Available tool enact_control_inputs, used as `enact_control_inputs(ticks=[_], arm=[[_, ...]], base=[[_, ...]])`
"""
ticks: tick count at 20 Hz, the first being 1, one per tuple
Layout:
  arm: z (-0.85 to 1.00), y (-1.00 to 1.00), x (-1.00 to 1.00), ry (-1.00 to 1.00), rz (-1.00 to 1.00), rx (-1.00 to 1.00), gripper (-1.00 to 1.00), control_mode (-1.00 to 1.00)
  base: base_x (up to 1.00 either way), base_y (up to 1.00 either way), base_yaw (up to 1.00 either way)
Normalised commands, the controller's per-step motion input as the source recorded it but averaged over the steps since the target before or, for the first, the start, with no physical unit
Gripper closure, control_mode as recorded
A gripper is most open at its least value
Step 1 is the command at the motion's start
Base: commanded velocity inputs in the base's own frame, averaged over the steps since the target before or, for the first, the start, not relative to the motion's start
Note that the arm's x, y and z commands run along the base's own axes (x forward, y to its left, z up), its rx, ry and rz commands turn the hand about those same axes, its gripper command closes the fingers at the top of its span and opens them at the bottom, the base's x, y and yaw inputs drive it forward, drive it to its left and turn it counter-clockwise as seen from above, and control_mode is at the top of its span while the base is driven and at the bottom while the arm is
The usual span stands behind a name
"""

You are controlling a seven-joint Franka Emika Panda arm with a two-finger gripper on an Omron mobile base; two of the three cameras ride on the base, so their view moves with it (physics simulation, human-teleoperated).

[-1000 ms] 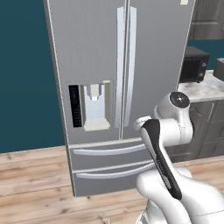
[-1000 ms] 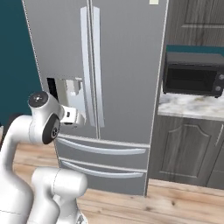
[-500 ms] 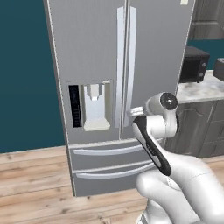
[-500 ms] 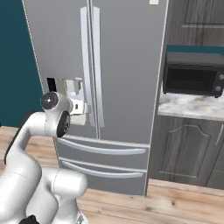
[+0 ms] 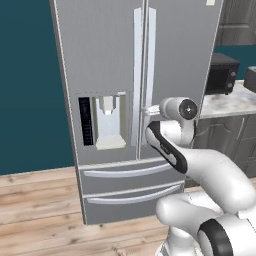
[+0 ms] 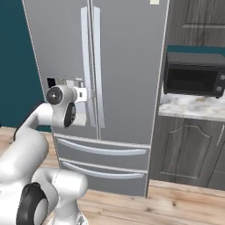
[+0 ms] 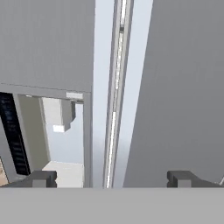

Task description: Retrieve the tangerine and mango from the fridge and place them into the bowl on the dining table.

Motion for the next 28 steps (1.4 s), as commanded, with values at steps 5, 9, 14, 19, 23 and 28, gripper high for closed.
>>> enact_control_inputs(ticks=[5,9,14,19,23,28], arm=[[0.62,-0.22,0.13,0.00,-0.01,0.00,-1.00,-1.00],[0.68,-0.31,0.01,0.00,-0.01,0.00,-1.00,-1.00],[0.47,-0.13,0.27,0.06,0.00,0.00,-1.00,-1.00],[0.25,0.00,0.43,0.23,0.00,0.00,-1.00,-1.00],[0.08,0.00,0.29,0.11,0.00,0.00,-1.00,-1.00],[0.00,0.00,0.04,-0.04,0.04,-0.01,-1.00,-1.00]], base=[[0.00,0.00,0.00],[0.00,0.00,0.00],[0.00,0.00,0.00],[0.00,0.00,0.00],[0.00,0.00,0.00],[0.00,0.00,0.00]])
